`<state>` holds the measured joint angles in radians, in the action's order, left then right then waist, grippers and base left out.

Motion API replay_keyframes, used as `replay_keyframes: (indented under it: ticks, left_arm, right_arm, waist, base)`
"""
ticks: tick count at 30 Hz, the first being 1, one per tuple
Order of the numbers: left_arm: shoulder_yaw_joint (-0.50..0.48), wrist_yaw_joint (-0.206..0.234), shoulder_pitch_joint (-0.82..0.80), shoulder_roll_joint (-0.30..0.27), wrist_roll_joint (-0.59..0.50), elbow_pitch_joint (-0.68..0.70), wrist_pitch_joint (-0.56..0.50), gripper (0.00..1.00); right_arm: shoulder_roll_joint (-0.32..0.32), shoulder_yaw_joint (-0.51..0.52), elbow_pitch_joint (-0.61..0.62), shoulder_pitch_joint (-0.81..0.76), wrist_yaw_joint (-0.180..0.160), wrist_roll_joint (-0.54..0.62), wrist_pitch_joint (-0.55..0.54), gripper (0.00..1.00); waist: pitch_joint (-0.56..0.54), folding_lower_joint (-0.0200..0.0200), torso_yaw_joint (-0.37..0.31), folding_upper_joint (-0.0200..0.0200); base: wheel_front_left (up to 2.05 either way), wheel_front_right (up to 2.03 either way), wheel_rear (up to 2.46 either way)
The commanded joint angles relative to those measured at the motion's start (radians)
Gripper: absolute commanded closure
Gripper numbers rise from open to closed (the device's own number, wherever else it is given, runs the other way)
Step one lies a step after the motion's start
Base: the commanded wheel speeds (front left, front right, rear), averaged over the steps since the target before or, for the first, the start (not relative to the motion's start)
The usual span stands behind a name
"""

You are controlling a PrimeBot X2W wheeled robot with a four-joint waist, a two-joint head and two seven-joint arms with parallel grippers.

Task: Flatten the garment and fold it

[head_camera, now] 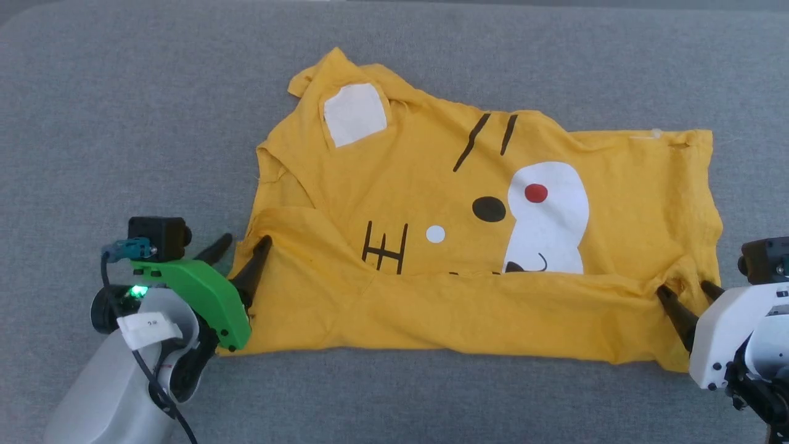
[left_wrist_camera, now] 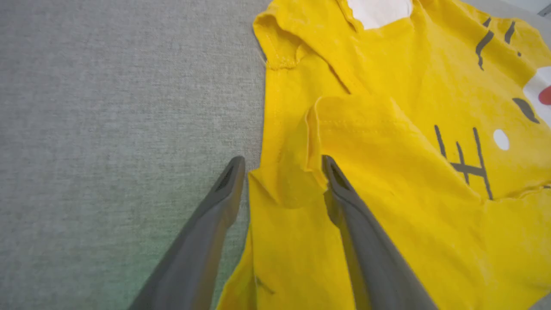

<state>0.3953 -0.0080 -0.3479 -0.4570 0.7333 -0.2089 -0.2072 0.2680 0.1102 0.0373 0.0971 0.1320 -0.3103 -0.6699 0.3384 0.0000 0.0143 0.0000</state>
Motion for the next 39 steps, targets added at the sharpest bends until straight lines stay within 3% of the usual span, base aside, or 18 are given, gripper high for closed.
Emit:
replay_keyframes:
  ticks: [1,10,11,12,15,19,24,32,36,37,39]
  left_arm:
    - [-0.011,-0.002,-0.008,0.004,0.012,-0.005,0.02,0.0]
    - [-0.098,0.076,0.142,0.02,0.004,0.102,0.227,0.0]
    - [-0.108,0.091,0.174,0.023,-0.002,0.125,0.256,0.0]
    - [-0.118,0.134,0.258,0.028,-0.038,0.186,0.331,0.0]
    - [-0.117,0.173,0.348,0.041,-0.065,0.236,0.386,0.0]
    - [-0.117,0.221,0.439,0.048,-0.11,0.277,0.426,0.0]
    - [-0.114,0.263,0.503,0.064,-0.141,0.279,0.444,0.0]
    - [-0.084,0.26,0.457,0.043,-0.159,0.296,0.377,0.0]
    - [-0.045,0.234,0.382,0.006,-0.159,0.288,0.252,0.0]
    - [-0.017,0.209,0.326,-0.009,-0.136,0.267,0.143,0.0]
    - [-0.007,0.196,0.293,-0.016,-0.115,0.241,0.078,0.0]
  right_arm:
    - [-0.005,0.0,-0.004,-0.002,-0.001,-0.009,-0.008,0.0]
    - [-0.039,0.061,0.113,-0.11,-0.001,-0.016,0.031,0.0]
    - [-0.055,0.084,0.139,-0.126,-0.001,0.001,0.067,0.0]
    - [-0.125,0.16,0.198,-0.17,-0.001,0.064,0.195,0.0]
    - [-0.188,0.204,0.229,-0.24,-0.001,0.115,0.313,0.0]
    - [-0.216,0.242,0.22,-0.312,-0.001,0.159,0.455,0.0]
    - [-0.217,0.237,0.116,-0.356,-0.001,0.131,0.58,0.0]
    - [-0.218,0.208,0.037,-0.324,-0.001,0.141,0.634,0.0]
    - [-0.218,0.207,0.027,-0.302,-0.001,0.149,0.636,0.0]
    - [-0.218,0.204,0.024,-0.284,-0.001,0.153,0.632,0.0]
    - [-0.218,0.198,0.023,-0.276,-0.001,0.155,0.627,0.0]
  waist:
    - [-0.029,0.0,0.002,0.0]
    - [-0.143,0.0,0.005,0.0]
    - [-0.154,0.0,0.006,0.0]
    - [-0.178,0.0,0.012,0.0]
    - [-0.201,0.0,0.02,0.0]
    - [-0.223,0.0,0.025,0.0]
    - [-0.243,0.0,0.027,0.0]
    - [-0.243,0.0,0.035,0.0]
    - [-0.226,0.0,0.043,0.0]
    - [-0.206,0.0,0.045,0.0]
    - [-0.194,0.0,0.041,0.0]
  base:
    - [0.0,0.0,0.0]
    - [0.0,0.0,0.0]
    - [0.0,0.0,0.0]
    - [0.0,0.0,0.0]
    - [0.0,0.0,0.0]
    - [0.0,0.0,0.0]
    - [0.0,0.0,0.0]
    - [0.0,0.0,0.0]
    - [0.0,0.0,0.0]
    - [0.0,0.0,0.0]
    - [0.0,0.0,0.0]
